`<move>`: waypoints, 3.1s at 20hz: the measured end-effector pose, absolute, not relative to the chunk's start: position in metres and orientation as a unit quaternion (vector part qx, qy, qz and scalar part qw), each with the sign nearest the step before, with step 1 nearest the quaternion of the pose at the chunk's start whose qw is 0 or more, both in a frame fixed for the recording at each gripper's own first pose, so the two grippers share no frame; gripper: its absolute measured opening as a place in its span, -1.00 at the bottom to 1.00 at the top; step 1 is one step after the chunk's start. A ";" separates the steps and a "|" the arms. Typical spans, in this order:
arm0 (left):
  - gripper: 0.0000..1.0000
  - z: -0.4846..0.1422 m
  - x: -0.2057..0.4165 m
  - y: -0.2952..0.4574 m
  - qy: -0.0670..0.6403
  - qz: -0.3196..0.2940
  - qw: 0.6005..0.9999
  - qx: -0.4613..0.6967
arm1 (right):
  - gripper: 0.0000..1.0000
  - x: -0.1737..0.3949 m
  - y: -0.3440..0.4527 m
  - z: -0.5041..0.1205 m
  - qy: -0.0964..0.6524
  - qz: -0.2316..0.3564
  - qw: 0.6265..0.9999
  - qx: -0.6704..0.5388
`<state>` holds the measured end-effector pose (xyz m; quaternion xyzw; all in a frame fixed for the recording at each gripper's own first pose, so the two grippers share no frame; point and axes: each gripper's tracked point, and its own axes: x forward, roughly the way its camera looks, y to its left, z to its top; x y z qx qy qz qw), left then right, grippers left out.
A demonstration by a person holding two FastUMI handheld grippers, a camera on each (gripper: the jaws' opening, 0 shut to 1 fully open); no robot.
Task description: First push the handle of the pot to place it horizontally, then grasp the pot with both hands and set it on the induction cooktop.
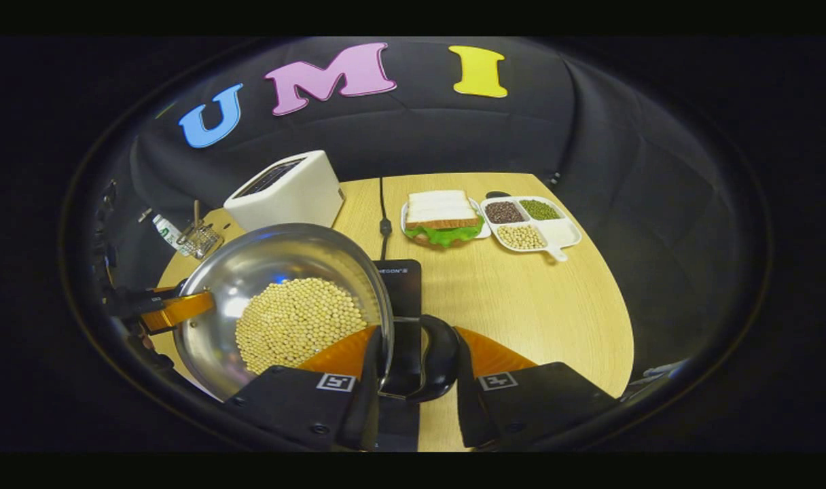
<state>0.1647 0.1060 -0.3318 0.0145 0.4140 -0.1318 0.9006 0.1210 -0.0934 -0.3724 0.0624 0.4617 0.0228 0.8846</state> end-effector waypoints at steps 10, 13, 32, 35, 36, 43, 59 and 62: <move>0.17 -0.332 0.163 0.106 0.419 -0.133 0.898 0.013 | 0.01 0.121 -0.093 -0.373 0.462 0.020 0.884 0.069; 0.19 -0.330 0.162 0.107 0.420 -0.132 0.898 0.012 | 0.00 0.121 -0.093 -0.373 0.463 0.018 0.883 0.077; 0.95 -0.283 0.169 0.110 0.349 -0.134 0.927 0.030 | 0.98 0.125 -0.105 -0.307 0.385 -0.028 0.918 0.090; 0.95 -0.257 0.170 0.109 0.309 -0.132 0.942 0.016 | 0.97 0.124 -0.107 -0.265 0.339 -0.032 0.937 0.077; 0.95 -0.245 0.172 0.109 0.293 -0.130 0.947 0.009 | 0.98 0.122 -0.106 -0.248 0.321 -0.033 0.943 0.075; 0.95 -0.152 0.152 0.122 0.201 -0.119 0.972 -0.040 | 0.97 0.095 -0.091 -0.141 0.220 -0.036 0.971 0.086; 0.95 -0.038 0.061 0.174 0.055 -0.105 0.993 -0.027 | 0.96 0.018 -0.034 -0.016 0.030 -0.024 0.998 0.051; 0.95 -0.037 0.051 0.181 0.057 -0.103 0.992 -0.032 | 0.96 0.010 -0.030 -0.016 0.032 -0.024 0.998 0.044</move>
